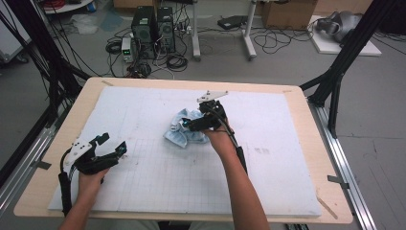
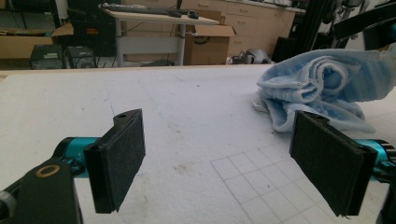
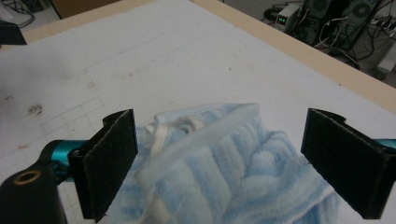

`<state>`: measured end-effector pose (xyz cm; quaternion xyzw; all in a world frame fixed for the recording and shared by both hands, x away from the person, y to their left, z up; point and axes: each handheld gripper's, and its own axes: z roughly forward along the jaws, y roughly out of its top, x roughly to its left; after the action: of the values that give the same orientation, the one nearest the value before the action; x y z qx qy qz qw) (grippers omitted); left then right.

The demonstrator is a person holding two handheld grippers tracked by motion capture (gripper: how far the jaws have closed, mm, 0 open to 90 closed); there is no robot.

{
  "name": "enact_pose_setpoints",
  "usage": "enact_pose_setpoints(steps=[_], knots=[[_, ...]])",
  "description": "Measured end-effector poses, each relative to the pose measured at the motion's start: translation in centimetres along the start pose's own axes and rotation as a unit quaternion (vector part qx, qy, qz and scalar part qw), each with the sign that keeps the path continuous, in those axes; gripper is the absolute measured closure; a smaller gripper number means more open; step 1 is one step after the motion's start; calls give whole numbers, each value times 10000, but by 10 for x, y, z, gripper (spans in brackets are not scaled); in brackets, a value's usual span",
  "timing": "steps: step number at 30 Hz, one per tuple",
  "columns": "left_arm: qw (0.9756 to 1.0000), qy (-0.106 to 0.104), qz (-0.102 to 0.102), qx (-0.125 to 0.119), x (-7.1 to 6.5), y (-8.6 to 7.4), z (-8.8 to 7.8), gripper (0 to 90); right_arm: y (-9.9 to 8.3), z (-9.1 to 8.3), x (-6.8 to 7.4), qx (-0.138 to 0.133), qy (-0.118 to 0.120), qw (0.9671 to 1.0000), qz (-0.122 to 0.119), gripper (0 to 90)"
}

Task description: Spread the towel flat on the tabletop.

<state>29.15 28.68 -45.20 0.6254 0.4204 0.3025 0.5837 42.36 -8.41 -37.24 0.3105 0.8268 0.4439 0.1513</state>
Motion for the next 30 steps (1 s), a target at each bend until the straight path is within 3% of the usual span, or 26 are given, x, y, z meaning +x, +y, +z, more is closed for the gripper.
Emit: enact_pose_setpoints(steps=[5,8,13,16,18,19,20,22,24,25,30], knots=[[10000,-3,1,1,0,0,0,186,-2,20,-1,312,-20,9995,32,100],[10000,-8,0,2,0,0,0,186,-9,38,-2,714,-57,9974,107,100],[10000,-6,5,6,0,0,0,186,-15,49,-4,1019,-137,9946,161,101],[10000,3,-6,-3,0,0,0,186,-21,54,-5,1432,-149,9895,137,262],[10000,1,15,3,0,0,0,186,-21,50,-4,1346,-101,9908,94,427],[10000,2,22,5,0,0,0,186,-21,50,-4,1346,-101,9908,94,427],[10000,4,18,4,0,0,0,188,-20,43,-4,1238,-119,9922,15,539],[10000,9,9,10,0,0,0,188,-20,39,-4,1137,-113,9935,11,563],[10000,6,17,5,0,0,0,188,-20,27,-3,815,-115,9966,-19,595],[10000,7,18,6,0,0,0,188,-20,27,-3,815,-115,9966,-19,595],[10000,16,16,14,0,0,0,188,-16,2,3,284,-41,9996,-68,602]])
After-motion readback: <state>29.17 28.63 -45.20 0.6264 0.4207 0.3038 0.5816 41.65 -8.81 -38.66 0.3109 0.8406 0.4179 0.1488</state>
